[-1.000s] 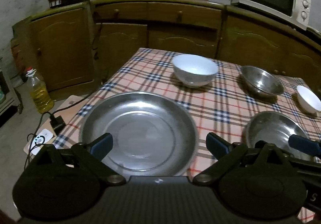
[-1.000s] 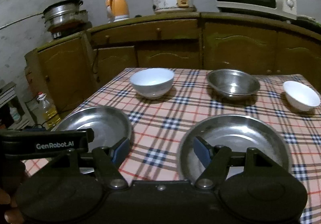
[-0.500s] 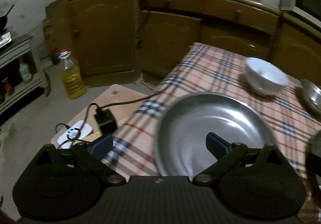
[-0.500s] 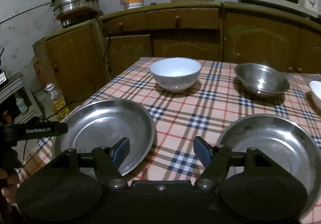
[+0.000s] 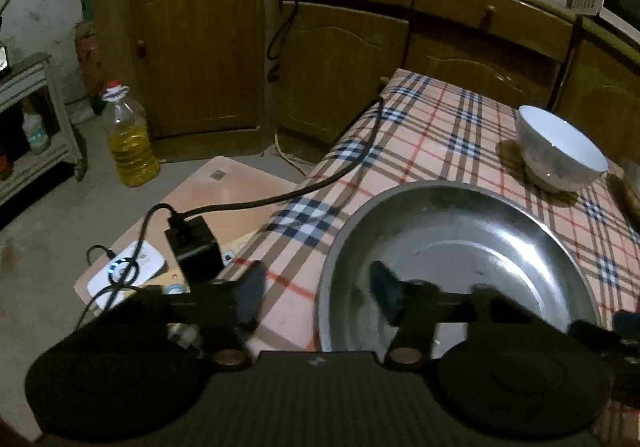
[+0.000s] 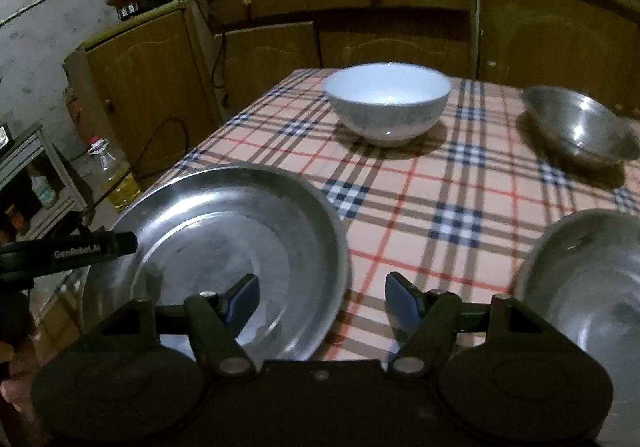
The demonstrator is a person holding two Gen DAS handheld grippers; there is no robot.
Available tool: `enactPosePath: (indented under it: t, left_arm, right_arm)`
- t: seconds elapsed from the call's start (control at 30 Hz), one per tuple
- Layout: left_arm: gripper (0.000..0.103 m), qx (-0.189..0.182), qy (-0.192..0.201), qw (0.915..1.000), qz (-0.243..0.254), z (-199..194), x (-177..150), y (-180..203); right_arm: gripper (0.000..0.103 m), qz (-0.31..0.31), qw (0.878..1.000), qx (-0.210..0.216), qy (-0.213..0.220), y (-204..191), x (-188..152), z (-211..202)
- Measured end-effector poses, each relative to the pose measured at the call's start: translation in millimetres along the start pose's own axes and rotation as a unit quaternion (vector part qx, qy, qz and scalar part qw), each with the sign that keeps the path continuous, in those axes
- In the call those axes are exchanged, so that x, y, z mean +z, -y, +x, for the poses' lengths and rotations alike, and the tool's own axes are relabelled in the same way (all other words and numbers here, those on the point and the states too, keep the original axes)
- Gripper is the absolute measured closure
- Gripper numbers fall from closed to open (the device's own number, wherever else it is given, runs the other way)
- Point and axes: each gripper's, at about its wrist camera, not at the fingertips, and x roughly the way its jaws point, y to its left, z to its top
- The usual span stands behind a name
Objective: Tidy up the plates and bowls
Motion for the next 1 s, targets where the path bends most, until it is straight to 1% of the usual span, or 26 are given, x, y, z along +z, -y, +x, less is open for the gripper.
enactPosePath:
  t: [0.03,0.07,0.1,0.13,0.2,0.27,0.33,0.37,0.53,0.7,0.83,1.0]
  left_arm:
    - [0.062,-0.004,-0.001,1.0,-0.001,1,0,0]
    - [0.071,-0.009,-0.002,1.0,-0.001,1,0,0]
    - [0.076,-0.018,-0.002,0.9998,-0.002,1,0,0]
    - [0.082,-0.027,-0.004,0.9996,-0.003,0,0,0]
    - [0.082,-0.024,-0.001,0.9997,0.002,-1,-1,2]
    - [0.085,-0.027,0.001,0.9996,-0.003,-4,-1,1]
    - [0.086,-0.034,0.005,0.9994,-0.006,-8,-2,1]
    - [0.087,-0.036,0.007,0.9993,-0.005,-9,-2,2]
    - [0.09,-0.048,0.015,0.9987,-0.004,-23,-3,9]
    - [0.09,-0.058,0.03,0.9978,-0.001,-42,-4,22]
    - [0.09,-0.073,0.044,0.9964,0.008,-63,-4,40]
    - [0.09,-0.091,0.06,0.9937,0.025,-90,-4,67]
  right_arm:
    - [0.021,0.002,1.0,0.004,-0.002,-1,0,2]
    - [0.024,0.004,1.0,0.01,-0.003,-1,0,4]
    - [0.029,0.005,1.0,0.016,-0.005,-2,0,6]
    - [0.038,0.005,1.0,0.021,-0.008,-3,1,6]
    - [0.045,0.003,1.0,0.011,-0.007,-5,1,6]
    - [0.059,0.01,1.0,0.006,-0.008,-1,1,4]
    - [0.062,0.02,1.0,0.007,-0.011,6,1,1]
    - [0.066,0.022,1.0,0.006,-0.011,8,0,-1]
    - [0.07,0.018,1.0,-0.002,0.007,15,1,-21]
    - [0.07,0.016,0.999,-0.007,0.034,25,3,-53]
    - [0.07,0.02,0.998,-0.017,0.061,38,4,-82]
    - [0.07,0.031,0.996,-0.029,0.083,61,-1,-117]
